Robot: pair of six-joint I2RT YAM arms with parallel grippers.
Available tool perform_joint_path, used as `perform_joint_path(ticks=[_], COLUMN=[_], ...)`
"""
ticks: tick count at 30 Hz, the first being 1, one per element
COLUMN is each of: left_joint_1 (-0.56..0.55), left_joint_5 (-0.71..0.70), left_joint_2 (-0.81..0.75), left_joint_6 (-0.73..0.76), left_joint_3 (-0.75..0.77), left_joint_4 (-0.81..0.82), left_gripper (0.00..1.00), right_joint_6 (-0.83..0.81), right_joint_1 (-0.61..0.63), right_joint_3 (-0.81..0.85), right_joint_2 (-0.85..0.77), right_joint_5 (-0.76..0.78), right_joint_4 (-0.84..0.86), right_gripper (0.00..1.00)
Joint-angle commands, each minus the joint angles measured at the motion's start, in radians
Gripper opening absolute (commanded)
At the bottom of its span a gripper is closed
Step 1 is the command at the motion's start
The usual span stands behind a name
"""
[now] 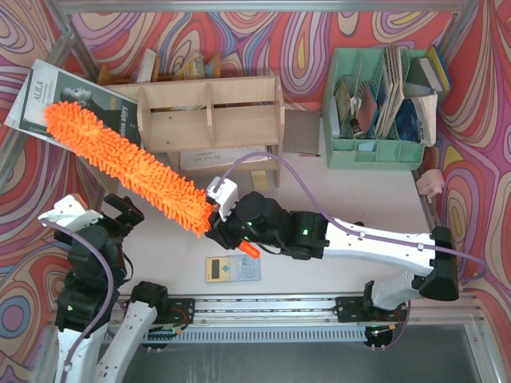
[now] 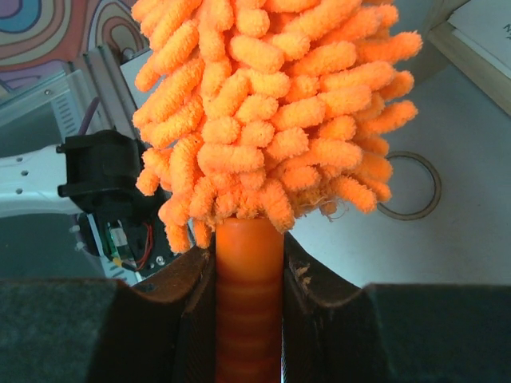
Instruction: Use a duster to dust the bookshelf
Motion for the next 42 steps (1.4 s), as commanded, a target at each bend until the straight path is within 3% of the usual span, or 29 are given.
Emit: perform_joint_path(ticks=[1, 16, 20, 24, 42], left_joint_1=[0.005, 0.005, 0.005, 0.005, 0.006], left_joint_5=[-0.011, -0.004, -0.003, -0.003, -0.002], left_joint_2=[0.004, 0.001, 0.002, 0.002, 0.0], left_joint_6=[-0.005, -0.005, -0.005, -0.005, -0.007], left_joint_3=[-0.012, -0.012, -0.012, -0.012, -0.012], left_joint_4=[-0.002, -0.003, -0.001, -0.002, -0.004], left_gripper=[0.99, 0.99, 0.98, 0.98, 0.99], right_joint_6=[0.019, 0.061, 0.076, 0.053, 0.063], right_joint_1=[-0.026, -0.11, -0.084, -0.026, -0.067], right_joint_3=[0.055, 0.092, 0.064, 0.096, 0.091], right_joint_2=[0.011, 0.016, -0.03, 0.002, 0.121], right_joint_5=[0.054, 0.072, -0.081, -0.069, 0.042], right_joint_4=[0.043, 0.009, 0.106, 0.112, 0.122], right_gripper=[0.0, 0.0, 0.0, 0.0, 0.0])
